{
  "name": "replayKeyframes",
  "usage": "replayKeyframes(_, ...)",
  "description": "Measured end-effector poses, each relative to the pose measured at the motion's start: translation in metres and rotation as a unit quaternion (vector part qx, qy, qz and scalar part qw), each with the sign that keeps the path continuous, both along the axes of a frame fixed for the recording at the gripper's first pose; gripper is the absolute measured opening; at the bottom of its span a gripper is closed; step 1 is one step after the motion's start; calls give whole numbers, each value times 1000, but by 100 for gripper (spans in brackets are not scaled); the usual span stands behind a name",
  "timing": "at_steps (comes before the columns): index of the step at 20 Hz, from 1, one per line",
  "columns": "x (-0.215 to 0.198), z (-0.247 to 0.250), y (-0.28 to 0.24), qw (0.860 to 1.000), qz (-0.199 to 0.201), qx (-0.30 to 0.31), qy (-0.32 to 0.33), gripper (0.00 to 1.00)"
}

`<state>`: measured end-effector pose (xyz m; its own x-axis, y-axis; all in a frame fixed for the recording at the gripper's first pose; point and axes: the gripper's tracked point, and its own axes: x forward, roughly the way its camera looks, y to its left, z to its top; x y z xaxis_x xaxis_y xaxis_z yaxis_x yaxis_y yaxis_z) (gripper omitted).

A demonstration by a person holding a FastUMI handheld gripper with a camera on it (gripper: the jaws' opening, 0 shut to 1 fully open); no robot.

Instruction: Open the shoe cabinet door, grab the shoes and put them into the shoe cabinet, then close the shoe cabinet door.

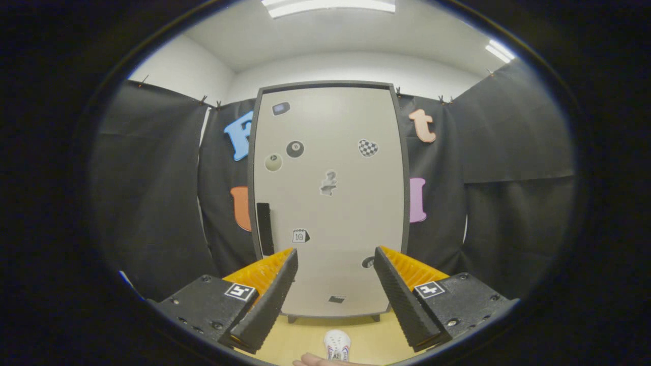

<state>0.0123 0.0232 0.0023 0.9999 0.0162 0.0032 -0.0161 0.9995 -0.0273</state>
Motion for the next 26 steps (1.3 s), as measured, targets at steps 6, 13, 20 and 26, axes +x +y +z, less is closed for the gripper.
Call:
replayKeyframes(6, 32, -10, 22, 1000, 21, 11, 20, 99)
replayKeyframes(13, 76, -14, 86, 994, 107, 11, 18, 98)
replayKeyframes(20, 129, -27, 127, 993, 114, -9, 33, 99)
replayKeyframes(26, 179, -44, 156, 993, 104, -26, 54, 99)
